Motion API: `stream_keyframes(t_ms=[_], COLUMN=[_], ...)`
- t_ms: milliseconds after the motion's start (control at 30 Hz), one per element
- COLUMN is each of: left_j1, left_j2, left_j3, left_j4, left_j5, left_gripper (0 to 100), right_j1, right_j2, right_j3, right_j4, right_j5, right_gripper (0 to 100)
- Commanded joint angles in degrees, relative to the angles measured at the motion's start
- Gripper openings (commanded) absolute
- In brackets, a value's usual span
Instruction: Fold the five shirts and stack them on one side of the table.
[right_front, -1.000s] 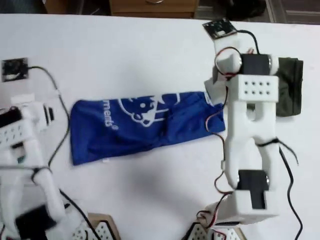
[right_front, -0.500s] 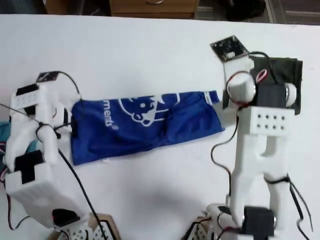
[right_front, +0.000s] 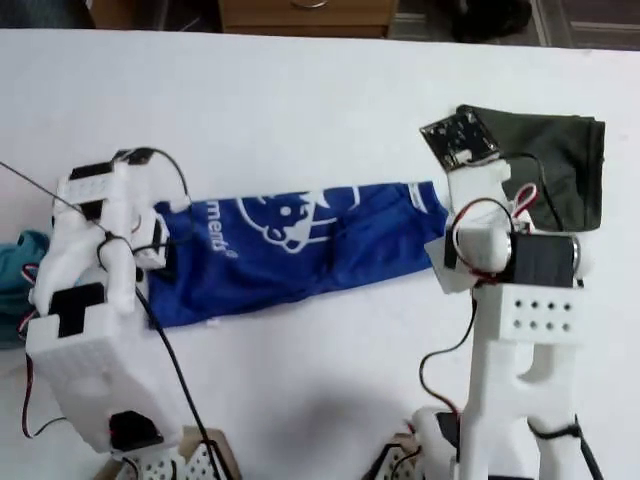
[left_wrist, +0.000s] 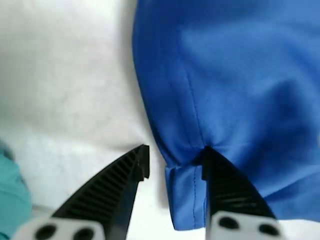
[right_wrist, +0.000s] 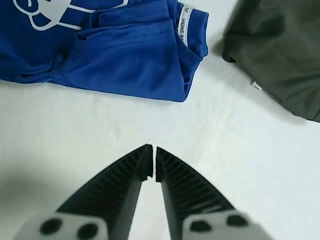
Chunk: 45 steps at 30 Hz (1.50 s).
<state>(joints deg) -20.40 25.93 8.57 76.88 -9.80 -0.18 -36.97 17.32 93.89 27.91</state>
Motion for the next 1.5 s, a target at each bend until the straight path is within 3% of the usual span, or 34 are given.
stream_keyframes(t_ms=[0,267,400,600,800,1000,1267,1467], left_j1=[3.34,6.51,7.74,2.02,-9.05,-10.73,-0.79,10.55], left_j2=[4.31,13.36,16.44,16.79,11.16,4.13,-8.18,-16.18], left_j3=[-3.56,-17.10,-21.58,-22.81,-22.81,-22.81,-22.29,-22.29], left_j4=[2.99,14.07,16.70,19.69,20.66,24.88,25.41,25.41], left_j5=[0.79,0.44,0.35,-3.96,-11.69,-16.09,-14.95,-8.53], left_gripper=[21,20,3,3,3,3,3,3], right_j1=[0.66,0.75,0.75,5.85,15.78,23.87,29.67,29.41], right_j2=[-2.77,-3.12,-4.53,-5.05,-5.23,-5.23,-4.88,-5.23], right_j3=[0.88,3.60,3.87,7.38,25.85,43.25,59.16,61.10], right_j4=[-1.01,-1.01,-1.01,-2.77,-16.92,-34.24,-53.32,-55.87], right_j5=[0.62,0.62,0.62,1.58,5.98,7.74,7.47,7.30], right_gripper=[1.9,1.9,1.9,1.9,1.9,1.9,1.9,1.9])
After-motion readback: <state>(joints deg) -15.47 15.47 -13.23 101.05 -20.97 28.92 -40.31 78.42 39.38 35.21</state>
